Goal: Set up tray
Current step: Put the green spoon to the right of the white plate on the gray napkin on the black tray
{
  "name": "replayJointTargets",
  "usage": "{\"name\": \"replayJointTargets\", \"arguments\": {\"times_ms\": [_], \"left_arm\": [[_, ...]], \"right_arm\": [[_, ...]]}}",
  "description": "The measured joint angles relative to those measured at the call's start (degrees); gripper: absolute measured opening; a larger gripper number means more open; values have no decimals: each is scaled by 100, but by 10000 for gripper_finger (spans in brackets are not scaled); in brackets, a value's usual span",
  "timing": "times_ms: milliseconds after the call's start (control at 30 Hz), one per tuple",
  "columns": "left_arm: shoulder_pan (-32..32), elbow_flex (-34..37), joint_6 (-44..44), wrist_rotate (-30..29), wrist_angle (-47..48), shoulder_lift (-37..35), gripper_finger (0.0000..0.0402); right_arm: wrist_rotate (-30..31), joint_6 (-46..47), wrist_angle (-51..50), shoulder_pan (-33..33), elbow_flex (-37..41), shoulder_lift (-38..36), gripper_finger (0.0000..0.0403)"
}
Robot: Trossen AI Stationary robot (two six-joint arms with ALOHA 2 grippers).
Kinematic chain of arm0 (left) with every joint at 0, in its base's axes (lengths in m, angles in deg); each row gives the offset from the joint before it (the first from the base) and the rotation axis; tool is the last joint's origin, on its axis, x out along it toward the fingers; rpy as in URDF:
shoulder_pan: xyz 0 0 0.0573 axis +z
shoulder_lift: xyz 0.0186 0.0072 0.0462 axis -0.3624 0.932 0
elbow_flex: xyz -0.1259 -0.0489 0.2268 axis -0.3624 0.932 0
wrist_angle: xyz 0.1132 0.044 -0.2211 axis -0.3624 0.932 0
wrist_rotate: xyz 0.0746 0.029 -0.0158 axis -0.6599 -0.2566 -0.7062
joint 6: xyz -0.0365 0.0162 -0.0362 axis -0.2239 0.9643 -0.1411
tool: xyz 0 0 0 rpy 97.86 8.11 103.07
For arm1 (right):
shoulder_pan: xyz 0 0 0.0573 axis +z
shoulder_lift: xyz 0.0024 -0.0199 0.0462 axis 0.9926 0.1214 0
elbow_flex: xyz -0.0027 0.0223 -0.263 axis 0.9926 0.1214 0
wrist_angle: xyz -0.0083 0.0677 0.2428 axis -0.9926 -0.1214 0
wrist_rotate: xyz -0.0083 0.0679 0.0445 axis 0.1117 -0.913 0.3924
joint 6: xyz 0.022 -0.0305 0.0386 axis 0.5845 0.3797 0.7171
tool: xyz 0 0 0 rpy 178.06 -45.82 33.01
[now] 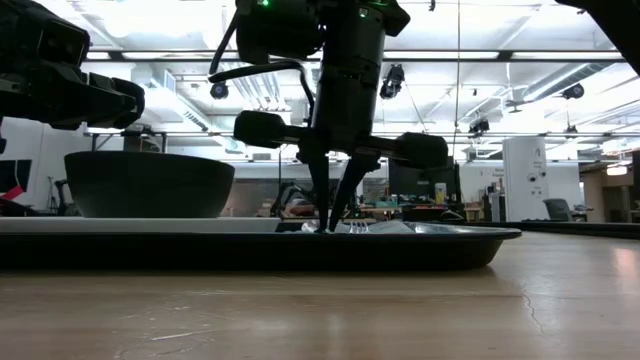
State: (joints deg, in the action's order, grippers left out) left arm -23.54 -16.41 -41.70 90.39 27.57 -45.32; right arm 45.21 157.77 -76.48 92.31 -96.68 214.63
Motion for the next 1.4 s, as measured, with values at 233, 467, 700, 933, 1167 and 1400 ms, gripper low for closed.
{"name": "replayJointTargets", "arguments": {"times_ms": [233,467,700,933,1167,1400], "left_arm": [[1,-1,0,-1,0,0,22],[0,0,0,1,0,0,22],[1,-1,0,1,-2,0,22],[1,0,0,1,0,0,22],[1,-1,0,0,-1,0,22],[1,-1,0,1,-1,0,22]], "right_arm": [[-9,-117,4,-2,2,-27,16],[-58,-221,20,-4,5,-29,56],[-72,-431,35,-4,7,-22,97],[-87,-491,49,-4,7,61,104],[-167,-555,86,-4,4,161,70],[-197,-424,70,-7,2,133,48]]}}
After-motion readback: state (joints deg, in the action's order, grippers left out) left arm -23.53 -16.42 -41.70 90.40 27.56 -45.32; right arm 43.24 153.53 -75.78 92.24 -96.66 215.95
